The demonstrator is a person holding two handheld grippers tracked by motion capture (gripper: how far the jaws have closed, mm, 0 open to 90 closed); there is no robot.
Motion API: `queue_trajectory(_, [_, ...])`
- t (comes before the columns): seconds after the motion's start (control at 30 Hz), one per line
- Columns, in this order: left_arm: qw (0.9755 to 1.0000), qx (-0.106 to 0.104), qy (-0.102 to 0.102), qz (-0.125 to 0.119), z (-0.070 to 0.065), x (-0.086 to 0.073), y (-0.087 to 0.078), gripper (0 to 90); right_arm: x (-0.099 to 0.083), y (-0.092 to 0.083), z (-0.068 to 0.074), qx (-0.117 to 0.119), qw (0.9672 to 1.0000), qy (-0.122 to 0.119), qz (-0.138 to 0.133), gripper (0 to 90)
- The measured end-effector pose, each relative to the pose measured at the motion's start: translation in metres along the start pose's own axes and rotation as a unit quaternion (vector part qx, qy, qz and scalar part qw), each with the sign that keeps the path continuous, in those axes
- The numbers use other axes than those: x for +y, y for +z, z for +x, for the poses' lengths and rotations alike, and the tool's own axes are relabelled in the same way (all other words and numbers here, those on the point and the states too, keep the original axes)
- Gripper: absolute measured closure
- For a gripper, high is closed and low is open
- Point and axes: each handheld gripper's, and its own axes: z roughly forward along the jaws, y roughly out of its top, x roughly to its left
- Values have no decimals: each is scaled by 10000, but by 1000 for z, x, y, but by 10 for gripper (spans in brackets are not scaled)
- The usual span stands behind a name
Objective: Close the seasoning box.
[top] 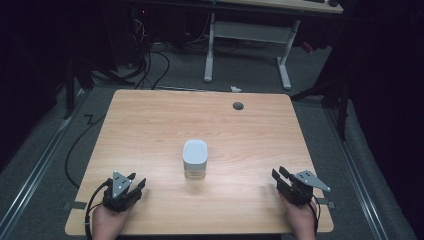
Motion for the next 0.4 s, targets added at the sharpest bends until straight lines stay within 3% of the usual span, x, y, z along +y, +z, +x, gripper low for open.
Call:
queue_trajectory(0.17, [9997,-11,-236,-17,3,1,3,560,-3,4,4,40,9999,-75,99,639])
queue_trajectory(0.4, [9997,-31,-224,5,5,1,5,561,-4,9,4,103,9998,-24,174,639])
